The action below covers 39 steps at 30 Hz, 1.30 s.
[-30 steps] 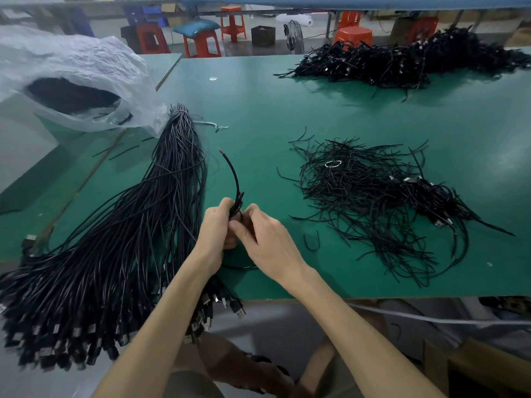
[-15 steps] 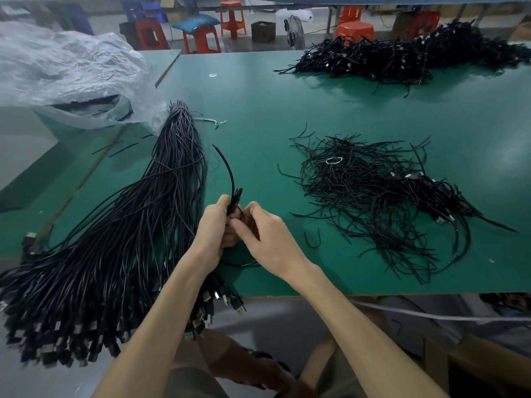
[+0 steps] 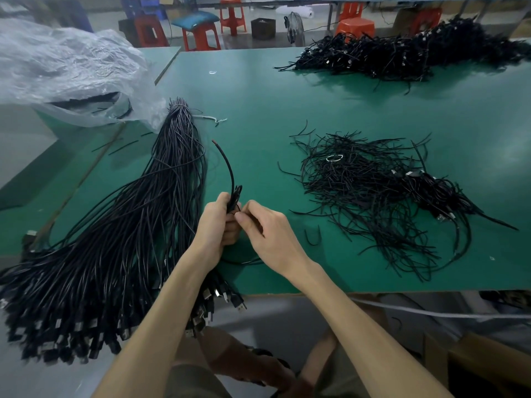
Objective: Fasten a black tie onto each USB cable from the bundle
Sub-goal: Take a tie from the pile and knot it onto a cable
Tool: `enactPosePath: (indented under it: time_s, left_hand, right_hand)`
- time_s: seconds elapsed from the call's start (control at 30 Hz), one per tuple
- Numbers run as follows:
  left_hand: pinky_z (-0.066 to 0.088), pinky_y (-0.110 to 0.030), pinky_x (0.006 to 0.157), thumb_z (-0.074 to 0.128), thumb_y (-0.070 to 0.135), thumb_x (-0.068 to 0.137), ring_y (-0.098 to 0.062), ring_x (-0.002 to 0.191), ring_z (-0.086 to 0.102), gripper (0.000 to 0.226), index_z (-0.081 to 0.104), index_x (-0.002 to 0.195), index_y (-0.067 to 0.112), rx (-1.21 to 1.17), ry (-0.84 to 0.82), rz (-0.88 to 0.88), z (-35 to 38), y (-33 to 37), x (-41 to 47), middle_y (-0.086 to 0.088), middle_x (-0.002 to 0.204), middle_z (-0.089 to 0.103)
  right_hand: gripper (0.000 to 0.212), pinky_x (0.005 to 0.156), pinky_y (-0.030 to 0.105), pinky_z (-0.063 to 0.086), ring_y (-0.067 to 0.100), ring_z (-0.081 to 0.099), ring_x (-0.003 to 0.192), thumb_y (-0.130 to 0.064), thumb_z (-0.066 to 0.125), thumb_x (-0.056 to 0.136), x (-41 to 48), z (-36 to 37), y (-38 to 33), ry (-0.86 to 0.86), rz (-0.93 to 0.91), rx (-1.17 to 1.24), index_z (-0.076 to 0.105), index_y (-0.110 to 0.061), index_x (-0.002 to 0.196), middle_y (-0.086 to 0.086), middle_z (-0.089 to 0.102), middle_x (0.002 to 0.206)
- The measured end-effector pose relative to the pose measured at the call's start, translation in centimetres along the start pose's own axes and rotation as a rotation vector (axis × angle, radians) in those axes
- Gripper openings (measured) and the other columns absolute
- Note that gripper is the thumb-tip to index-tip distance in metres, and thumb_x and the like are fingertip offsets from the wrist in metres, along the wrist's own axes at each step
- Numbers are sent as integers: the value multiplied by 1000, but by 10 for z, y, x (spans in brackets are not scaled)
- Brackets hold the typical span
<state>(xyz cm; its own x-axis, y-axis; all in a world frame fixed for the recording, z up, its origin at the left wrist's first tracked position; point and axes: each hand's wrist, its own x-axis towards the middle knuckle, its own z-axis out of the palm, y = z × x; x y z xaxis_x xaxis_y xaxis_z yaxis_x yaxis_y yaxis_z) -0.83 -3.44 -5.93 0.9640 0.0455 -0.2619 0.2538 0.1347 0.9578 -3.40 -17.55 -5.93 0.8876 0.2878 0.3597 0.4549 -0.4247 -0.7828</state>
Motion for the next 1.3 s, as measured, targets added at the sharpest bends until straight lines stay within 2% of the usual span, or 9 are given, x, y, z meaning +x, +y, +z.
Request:
enactPosePath:
  time_s: [0.17,0.57,0.7,0.77,0.83,0.9,1.03,1.2,1.3]
  left_hand:
    - [17,-21,38,45,42,82,-10,42,17,26,47,62,25,18,35,5,2,0,-1,8,52,27]
    - [23,-22,36,52,33,80,-10,43,24,24,49,57,25,-71,88,-2,6,7,-7,7,53,34]
    - [21,-22,36,51,35,88,-10,40,19,37,40,53,27,-39,-3,2,4,9,-6,9,49,28]
    - [22,-21,36,47,38,100,-10,40,19,48,42,53,28,-27,-110,2,0,9,-5,9,50,27]
    - [28,-22,40,46,44,106,-12,43,24,48,51,62,25,-40,-235,-2,-3,8,-6,7,56,31]
    - [37,-26,45,46,45,108,-15,47,35,43,58,77,18,-5,-310,37,-5,8,-12,3,62,39]
    - [52,-32,56,40,31,112,-26,55,57,30,54,121,6,198,-256,154,-15,16,-25,-12,75,65]
    - [59,-39,78,36,26,111,-45,79,70,45,34,156,23,308,-434,260,-29,38,-45,-25,92,73]
    - [56,-44,88,38,26,110,-41,88,71,53,27,160,37,291,-558,328,-36,49,-56,-29,101,70]
  right_hand:
    - [28,54,22,31,12,42,56,-24,50,107,-1,1,0,43,-28,-6,50,-14,81,-13,46,65]
    - [27,54,14,27,4,43,53,-21,54,103,2,8,-3,144,-75,-100,42,-27,80,-19,40,60]
    - [29,52,18,28,11,42,53,-25,52,104,3,4,0,156,-30,-28,44,-20,76,-14,41,57]
    - [32,50,30,36,15,41,51,-25,53,104,6,1,3,171,51,67,47,-13,75,-6,44,55]
    - [33,51,44,44,24,48,49,-22,55,104,9,-4,5,177,151,174,51,-6,75,5,51,56]
    - [30,53,50,48,27,51,49,-19,55,103,10,-9,5,169,204,228,55,-4,77,11,56,59]
    - [30,58,52,48,35,53,57,-19,56,103,6,-13,2,141,185,146,54,-6,76,14,55,61]
    - [31,60,54,48,37,53,56,-17,54,104,7,-19,-13,80,129,170,52,-2,77,17,57,61]
    - [31,51,40,49,27,52,46,-13,51,106,10,-25,-21,-11,114,342,51,3,79,3,57,53]
